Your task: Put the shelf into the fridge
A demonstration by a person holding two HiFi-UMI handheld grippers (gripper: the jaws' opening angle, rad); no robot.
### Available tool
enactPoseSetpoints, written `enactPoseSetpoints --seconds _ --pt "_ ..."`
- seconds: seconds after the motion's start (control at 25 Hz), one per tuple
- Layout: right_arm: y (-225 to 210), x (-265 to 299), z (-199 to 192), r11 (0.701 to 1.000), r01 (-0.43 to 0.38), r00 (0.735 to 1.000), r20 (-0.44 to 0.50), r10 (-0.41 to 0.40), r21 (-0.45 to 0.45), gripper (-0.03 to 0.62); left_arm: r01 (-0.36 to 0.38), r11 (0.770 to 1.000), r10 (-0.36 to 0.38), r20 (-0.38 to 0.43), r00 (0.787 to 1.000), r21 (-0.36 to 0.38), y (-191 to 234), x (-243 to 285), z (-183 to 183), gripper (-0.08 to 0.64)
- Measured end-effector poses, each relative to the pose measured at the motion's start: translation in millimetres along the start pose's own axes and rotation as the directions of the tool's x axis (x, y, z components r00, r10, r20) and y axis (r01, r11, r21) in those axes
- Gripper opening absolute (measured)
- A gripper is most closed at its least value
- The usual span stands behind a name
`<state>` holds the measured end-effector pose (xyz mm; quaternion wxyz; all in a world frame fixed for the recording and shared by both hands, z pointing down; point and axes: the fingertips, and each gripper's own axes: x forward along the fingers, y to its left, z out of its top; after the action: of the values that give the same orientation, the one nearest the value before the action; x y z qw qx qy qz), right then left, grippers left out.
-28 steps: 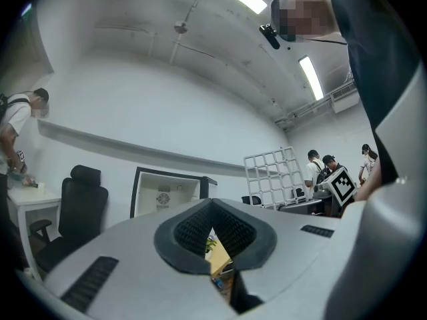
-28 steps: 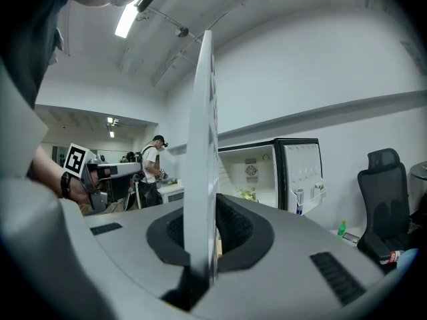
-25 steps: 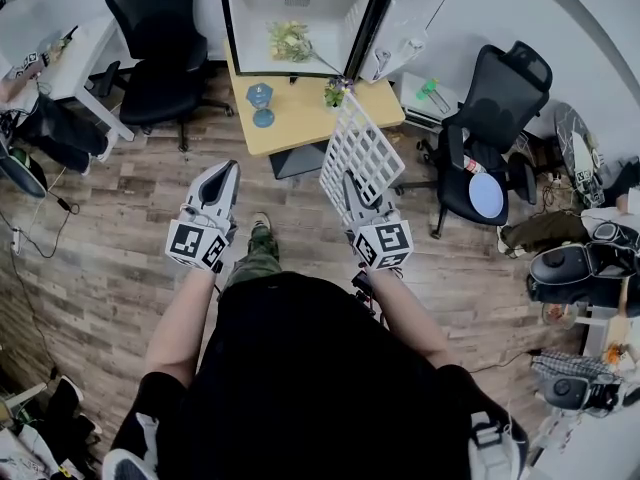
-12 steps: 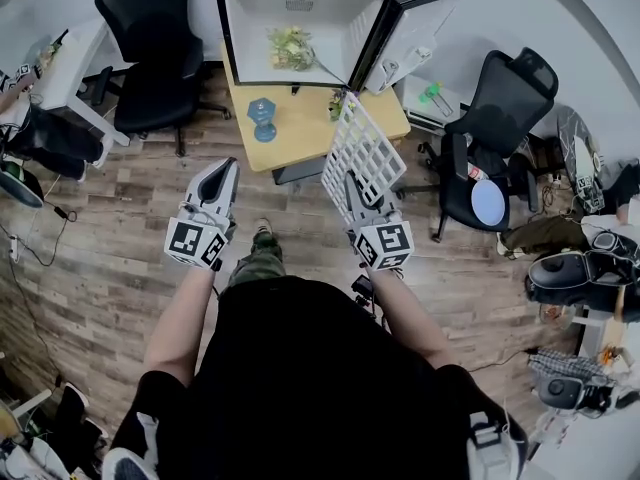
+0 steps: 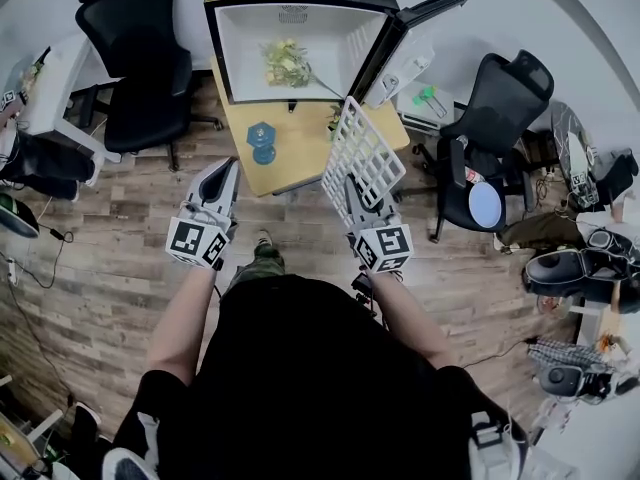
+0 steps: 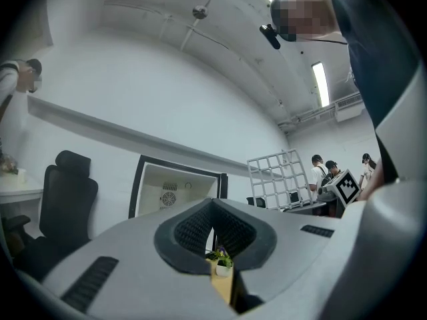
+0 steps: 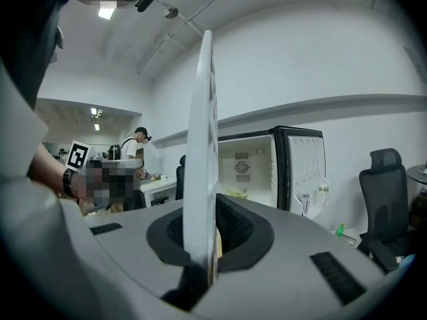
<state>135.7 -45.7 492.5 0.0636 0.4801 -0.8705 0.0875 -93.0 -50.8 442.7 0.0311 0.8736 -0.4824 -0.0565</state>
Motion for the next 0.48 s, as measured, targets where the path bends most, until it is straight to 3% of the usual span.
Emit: enactPoseSetpoints --seconds 0.48 --pt "-3.1 81.7 15.3 0.998 0.067 0.998 -0.002 -0.067 0.012 0.041 0.077 0.997 -0.077 0.011 0.997 -0.013 80.4 64.2 5.0 0.018"
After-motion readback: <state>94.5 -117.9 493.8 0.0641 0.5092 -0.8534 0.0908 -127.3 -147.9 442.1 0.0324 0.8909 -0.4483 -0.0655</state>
